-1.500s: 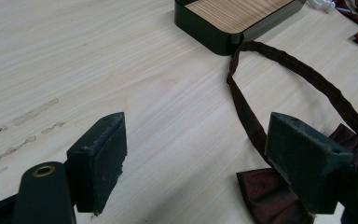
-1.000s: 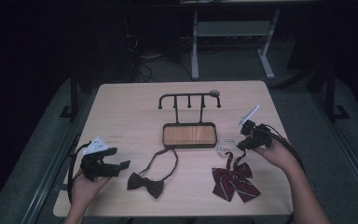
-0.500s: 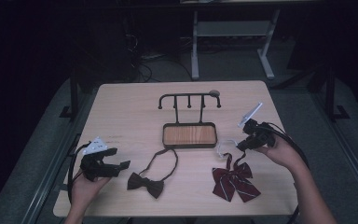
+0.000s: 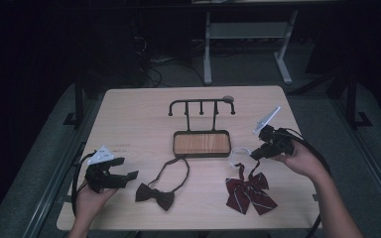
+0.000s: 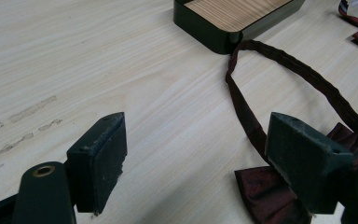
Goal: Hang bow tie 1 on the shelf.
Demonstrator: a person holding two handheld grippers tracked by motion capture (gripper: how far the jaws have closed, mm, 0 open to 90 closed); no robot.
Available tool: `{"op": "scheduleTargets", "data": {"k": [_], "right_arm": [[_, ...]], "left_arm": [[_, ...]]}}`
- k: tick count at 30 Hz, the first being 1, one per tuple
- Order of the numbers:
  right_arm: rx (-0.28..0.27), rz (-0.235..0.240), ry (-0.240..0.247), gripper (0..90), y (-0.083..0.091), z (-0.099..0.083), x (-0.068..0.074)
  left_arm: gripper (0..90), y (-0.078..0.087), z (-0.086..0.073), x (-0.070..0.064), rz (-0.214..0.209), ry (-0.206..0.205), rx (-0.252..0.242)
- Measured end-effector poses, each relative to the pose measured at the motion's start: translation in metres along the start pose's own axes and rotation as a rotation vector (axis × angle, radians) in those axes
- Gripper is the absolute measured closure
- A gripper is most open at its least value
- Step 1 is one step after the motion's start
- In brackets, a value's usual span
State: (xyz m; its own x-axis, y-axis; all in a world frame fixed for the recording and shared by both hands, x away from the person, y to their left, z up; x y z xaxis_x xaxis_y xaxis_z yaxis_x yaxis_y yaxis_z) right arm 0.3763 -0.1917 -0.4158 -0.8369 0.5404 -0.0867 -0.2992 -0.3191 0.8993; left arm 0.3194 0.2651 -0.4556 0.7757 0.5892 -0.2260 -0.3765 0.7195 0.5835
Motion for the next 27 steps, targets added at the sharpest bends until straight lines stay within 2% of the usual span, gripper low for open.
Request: {"op": "scheduleTargets", "data": {"k": [6,27], "right_arm": [[-0.021,0.006,0.025,86.8,0.011,0.006,0.001],[-0.04,0.0,0.076,86.8,0.038,0.021,0.006]], "left_arm": [[20.6,0.0,0.0,0.0,0.0,-0.001,-0.001],[20.6,0.0,0.002,-0.001,-0.005,-0.008,-0.002]]}}
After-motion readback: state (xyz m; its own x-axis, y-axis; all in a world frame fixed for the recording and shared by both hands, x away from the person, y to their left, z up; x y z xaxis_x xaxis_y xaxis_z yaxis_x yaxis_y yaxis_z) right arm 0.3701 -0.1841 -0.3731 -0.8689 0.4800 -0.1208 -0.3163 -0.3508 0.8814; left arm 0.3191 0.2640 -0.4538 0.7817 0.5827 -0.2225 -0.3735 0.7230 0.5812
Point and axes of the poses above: each handheld gripper's, and its own axes: y roughly backward along the jaws, z roughly out of its top, x roughly to its left, the point moved 5 cm from there along -y, roughly forward along the jaws, and after that the axes turned 13 degrees about -z, right-handed, at the moved point
